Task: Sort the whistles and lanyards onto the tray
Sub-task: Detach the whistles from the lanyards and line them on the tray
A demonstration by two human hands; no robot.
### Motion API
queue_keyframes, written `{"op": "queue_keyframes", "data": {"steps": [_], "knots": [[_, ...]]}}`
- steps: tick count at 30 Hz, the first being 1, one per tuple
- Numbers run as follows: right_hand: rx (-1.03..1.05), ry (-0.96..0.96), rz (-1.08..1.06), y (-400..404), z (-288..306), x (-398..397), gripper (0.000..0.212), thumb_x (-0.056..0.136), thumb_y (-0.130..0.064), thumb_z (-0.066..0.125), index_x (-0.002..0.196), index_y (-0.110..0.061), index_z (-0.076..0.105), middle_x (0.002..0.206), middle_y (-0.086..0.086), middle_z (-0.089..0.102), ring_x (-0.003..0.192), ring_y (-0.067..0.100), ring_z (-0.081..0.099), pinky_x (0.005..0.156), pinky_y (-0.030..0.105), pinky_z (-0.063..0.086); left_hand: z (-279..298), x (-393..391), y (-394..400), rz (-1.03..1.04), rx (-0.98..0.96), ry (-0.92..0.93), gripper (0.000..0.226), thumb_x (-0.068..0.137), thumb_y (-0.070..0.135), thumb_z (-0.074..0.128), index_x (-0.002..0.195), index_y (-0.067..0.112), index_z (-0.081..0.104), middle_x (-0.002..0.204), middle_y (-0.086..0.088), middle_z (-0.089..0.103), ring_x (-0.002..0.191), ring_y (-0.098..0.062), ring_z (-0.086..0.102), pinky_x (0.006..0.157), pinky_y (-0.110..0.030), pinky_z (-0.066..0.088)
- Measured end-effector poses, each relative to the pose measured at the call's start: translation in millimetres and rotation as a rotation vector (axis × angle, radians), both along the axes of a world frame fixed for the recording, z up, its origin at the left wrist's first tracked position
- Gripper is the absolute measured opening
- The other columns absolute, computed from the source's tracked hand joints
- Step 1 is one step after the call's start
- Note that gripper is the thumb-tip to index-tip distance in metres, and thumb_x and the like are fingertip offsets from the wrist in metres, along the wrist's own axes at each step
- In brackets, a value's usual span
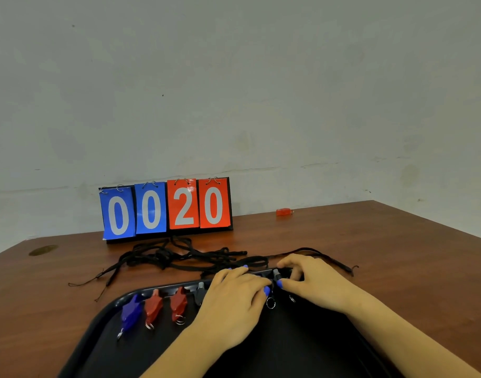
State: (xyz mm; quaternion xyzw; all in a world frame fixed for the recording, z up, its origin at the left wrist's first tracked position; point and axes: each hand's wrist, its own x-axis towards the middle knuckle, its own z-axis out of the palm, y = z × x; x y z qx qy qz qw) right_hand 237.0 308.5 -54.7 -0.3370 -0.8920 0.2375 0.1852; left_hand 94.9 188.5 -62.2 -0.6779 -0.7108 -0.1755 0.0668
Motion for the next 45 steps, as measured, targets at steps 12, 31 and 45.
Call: {"op": "queue_keyframes", "data": {"steps": [12,31,45], "knots": [[-0.036,0.026,-0.026,-0.7,1.8,0.1,0.034,0.085,-0.026,0.059,0.119,-0.024,0.057,0.065,-0.007,0.064,0.068,0.005,0.062,0.074,0.026,0.051,-1.5,-2.0,-0.3,-0.013,-0.016,0.117,0.067,0.080,0.054,0.001,0.132,0.039,0.041,0.137,0.021,0.044,0.137,-0.003,0.019,0.111,-0.029,0.007],[-0.069,0.237,-0.398,22.4,16.6,10.6,0.023,0.090,-0.014,0.053,0.113,-0.018,0.059,0.087,-0.008,0.057,0.067,0.007,0.054,0.057,0.020,0.042,9.0,-3.0,-11.6,0.103,0.145,0.007,0.034,0.084,0.035,0.034,0.095,0.037,0.067,0.094,0.025,0.066,0.099,-0.001,0.061,0.102,-0.025,0.021],[0.126,-0.335,-0.302,218.5,17.6,-127.5,0.055,0.096,-0.024,0.042,0.146,-0.024,0.022,0.159,0.002,-0.006,0.144,0.033,0.003,0.112,0.055,0.016,22.1,-36.7,-15.9,0.276,0.191,0.173,0.031,0.077,0.028,0.043,0.085,0.021,0.072,0.081,0.006,0.070,0.084,-0.020,0.065,0.093,-0.040,0.033]]}}
